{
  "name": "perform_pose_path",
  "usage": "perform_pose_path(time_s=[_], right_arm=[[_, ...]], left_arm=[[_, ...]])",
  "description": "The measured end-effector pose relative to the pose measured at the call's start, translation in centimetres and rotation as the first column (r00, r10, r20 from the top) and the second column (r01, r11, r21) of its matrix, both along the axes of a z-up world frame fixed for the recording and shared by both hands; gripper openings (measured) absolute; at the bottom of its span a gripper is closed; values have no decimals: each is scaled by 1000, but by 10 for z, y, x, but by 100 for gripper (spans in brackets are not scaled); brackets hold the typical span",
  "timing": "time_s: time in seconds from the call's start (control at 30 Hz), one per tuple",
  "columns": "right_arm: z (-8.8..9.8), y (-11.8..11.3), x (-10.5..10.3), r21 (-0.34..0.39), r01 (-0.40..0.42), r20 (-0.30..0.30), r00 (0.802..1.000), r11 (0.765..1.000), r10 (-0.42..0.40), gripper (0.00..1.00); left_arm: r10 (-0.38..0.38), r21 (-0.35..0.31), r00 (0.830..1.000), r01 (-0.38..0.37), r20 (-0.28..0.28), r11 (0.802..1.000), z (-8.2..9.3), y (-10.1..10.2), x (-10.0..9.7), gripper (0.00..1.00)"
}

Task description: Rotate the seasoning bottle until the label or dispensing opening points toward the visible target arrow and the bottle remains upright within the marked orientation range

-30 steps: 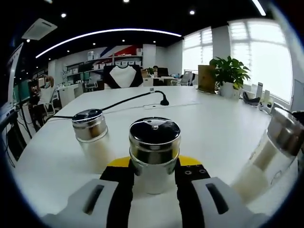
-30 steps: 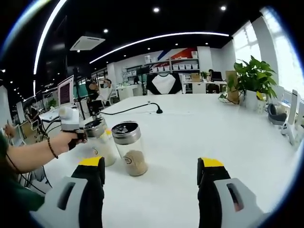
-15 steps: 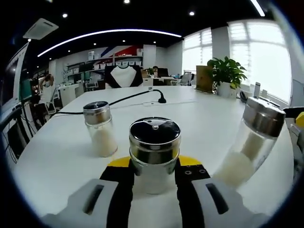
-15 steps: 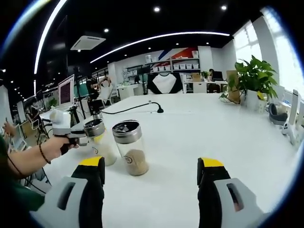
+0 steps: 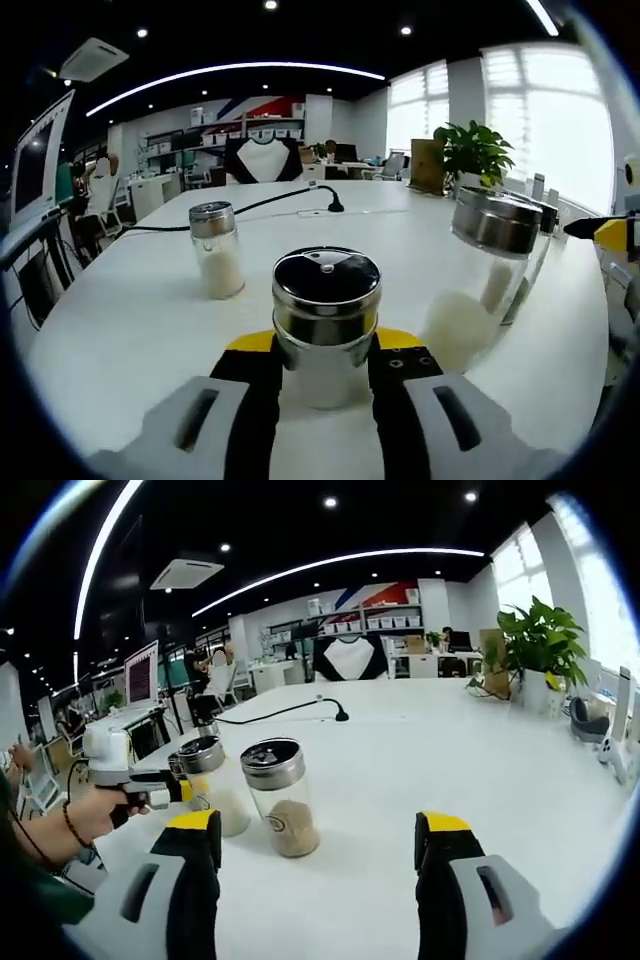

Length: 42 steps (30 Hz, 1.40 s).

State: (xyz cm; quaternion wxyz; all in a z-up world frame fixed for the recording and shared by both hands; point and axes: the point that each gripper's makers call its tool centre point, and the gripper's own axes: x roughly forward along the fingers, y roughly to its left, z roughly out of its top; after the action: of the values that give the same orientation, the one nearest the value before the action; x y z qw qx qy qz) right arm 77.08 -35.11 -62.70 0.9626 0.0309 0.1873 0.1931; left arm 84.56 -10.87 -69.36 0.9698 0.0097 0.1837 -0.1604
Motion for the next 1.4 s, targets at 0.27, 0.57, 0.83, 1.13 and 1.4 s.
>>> perform_pose_path(time_s=[0.27,0.57,0.83,1.13,1.4], right_arm=[[-12,5,0,-4,-25,-35,999,1000,25,81],[-10,1,4,-8,-21,-29,999,1000,20,81],[-13,1,5,-5,-24,-43,999,1000,24,81],[-13,4,6,2,-28,-49,998,1000,28,81],[-16,0,5,-1,-11,-62,998,1000,11,81]], left_arm=[[-6,-21,1000,5,-6,1000,1,-6,-11,35],[6,-22,1000,-6,-9,1000,1,-7,-14,35],[-5,1,1000,5,0,1000,0,-9,-15,35],[6,-3,1000,-6,6,1000,0,-8,-14,36],[28,-14,999,-28,-16,1000,-1,-7,-17,36]])
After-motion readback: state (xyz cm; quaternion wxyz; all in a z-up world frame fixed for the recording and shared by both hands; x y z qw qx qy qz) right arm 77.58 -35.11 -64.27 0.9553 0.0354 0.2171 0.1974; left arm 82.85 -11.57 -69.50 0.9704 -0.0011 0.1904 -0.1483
